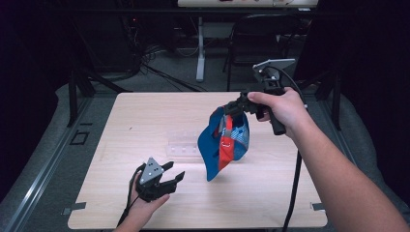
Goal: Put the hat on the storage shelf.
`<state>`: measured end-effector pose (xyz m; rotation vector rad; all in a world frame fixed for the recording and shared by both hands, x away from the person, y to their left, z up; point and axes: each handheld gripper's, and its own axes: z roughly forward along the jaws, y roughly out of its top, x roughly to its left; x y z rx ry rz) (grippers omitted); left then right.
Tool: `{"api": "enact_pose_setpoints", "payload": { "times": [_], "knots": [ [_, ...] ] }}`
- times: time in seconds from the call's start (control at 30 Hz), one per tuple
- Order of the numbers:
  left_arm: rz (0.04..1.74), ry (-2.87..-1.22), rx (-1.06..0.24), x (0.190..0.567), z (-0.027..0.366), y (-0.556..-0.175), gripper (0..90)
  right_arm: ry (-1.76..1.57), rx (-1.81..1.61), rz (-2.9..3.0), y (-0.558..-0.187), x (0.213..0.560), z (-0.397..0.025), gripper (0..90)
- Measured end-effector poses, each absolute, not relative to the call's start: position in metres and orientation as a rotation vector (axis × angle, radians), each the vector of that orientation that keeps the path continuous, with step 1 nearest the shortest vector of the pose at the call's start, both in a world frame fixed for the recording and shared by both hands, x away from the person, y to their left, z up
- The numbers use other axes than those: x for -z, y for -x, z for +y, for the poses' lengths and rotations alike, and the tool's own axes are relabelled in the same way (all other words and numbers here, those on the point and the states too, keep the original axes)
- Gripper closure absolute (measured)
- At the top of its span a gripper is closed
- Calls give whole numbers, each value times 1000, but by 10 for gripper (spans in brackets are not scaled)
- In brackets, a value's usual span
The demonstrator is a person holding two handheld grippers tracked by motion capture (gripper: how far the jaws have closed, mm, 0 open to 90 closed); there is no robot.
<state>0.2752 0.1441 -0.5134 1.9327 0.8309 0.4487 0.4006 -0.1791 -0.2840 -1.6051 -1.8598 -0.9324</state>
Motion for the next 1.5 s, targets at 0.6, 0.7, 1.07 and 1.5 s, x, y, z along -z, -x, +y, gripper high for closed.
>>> {"api": "enact_pose_setpoints", "payload": {
  "times": [0.6, 0.7, 1.07, 1.5],
  "knots": [
    [745, -1964, -435, 502, 104, -277, 448, 1620, 1030, -1833, -422, 276, -162, 780],
    [724, -1964, -450, 501, 93, -280, 450, 1625, 1046, -1830, -424, 274, -162, 780],
    [732, -1987, -661, 507, 67, -296, 768, 1628, 1065, -1805, -430, 275, -159, 779],
    [735, -1953, -639, 507, 82, -312, 870, 1623, 1067, -1816, -430, 277, -160, 778]
  ]
}}
